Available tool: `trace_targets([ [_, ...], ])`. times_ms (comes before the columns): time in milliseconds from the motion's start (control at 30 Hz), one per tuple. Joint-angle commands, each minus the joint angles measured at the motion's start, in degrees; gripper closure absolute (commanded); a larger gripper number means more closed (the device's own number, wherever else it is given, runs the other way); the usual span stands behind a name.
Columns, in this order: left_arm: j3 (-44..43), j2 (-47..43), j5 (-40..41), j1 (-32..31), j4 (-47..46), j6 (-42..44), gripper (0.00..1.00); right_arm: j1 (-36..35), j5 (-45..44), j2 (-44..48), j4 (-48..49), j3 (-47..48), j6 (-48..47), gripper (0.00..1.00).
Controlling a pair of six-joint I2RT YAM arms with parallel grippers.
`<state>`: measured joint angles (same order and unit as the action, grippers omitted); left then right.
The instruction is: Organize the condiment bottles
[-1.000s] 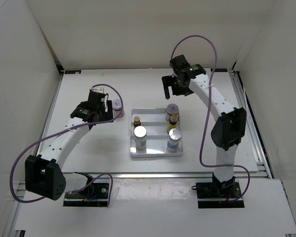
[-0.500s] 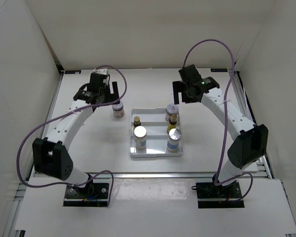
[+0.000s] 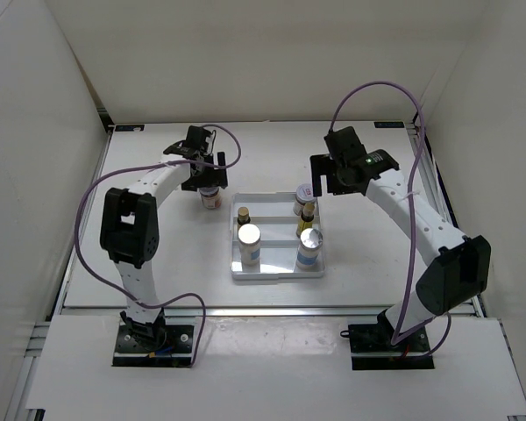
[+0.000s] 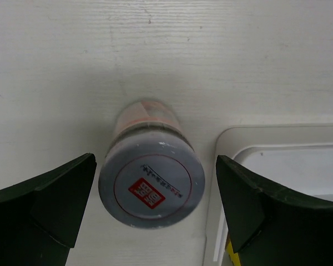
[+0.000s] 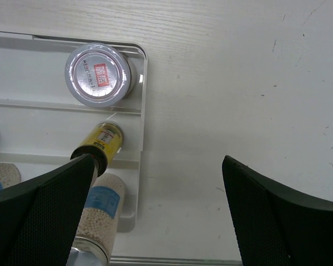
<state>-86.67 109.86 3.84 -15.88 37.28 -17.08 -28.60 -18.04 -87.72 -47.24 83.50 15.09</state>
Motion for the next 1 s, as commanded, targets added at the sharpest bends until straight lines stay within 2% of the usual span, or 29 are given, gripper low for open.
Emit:
trace_targets([
  [0,-3.33,0.95,-0.58,1.11,0.25,-1.11,0.0,-0.05,0.99,1.68,1.98,-0.8,0.46,0.01],
  [100,-3.33,2.02,0.03,1.11,0.78,-1.11,0.0,-0.05,1.52,1.68,1.98,-1.33,0.46,0.01],
  [133,-3.33,2.02,0.03,1.11,0.78,-1.11,0.03,-0.05,1.52,1.68,1.98,-1.85,0.46,0.01],
  [167,-3.33,2.02,0.03,1.11,0.78,-1.11,0.11,-0.05,1.52,2.2,1.98,-2.38,0.46,0.01],
  [267,-3.33,-0.52,0.03,1.11,0.78,-1.11,0.23,-0.05,1.52,2.73,1.98,-3.08,0.46,0.01],
  [300,-3.33,-1.75,0.03,1.11,0.78,-1.11,0.36,-0.05,1.52,3.25,1.98,-3.69,0.46,0.01],
  [333,-3.33,-2.45,0.03,1.11,0.78,-1.11,0.42,-0.05,1.52,3.78,1.98,-3.7,0.46,0.01],
  [367,-3.94,-3.33,0.03,0.59,0.78,-1.11,0.54,-0.05,1.52,3.79,1.98,-4.31,0.46,0.01],
  [433,-4.55,-6.23,1.78,-1.07,1.39,-0.59,0.61,-0.05,1.52,5.19,1.98,-5.1,0.46,0.01],
  [533,-5.96,-9.66,2.4,-3.97,1.39,1.08,0.64,-0.05,1.52,6.42,1.98,-6.33,0.99,0.01],
  [633,-7.55,-10.2,-4.42,-6.0,2.0,2.92,0.69,-0.05,1.52,6.95,1.98,-6.95,0.99,0.01],
  [767,-7.38,-10.2,-6.47,-8.55,2.01,4.33,0.72,-0.05,1.52,6.95,1.98,-7.56,0.99,0.01],
  [967,-7.37,-5.37,-8.67,-11.1,2.01,4.95,0.72,-0.05,1.52,7.57,1.45,-8.09,0.99,0.01],
])
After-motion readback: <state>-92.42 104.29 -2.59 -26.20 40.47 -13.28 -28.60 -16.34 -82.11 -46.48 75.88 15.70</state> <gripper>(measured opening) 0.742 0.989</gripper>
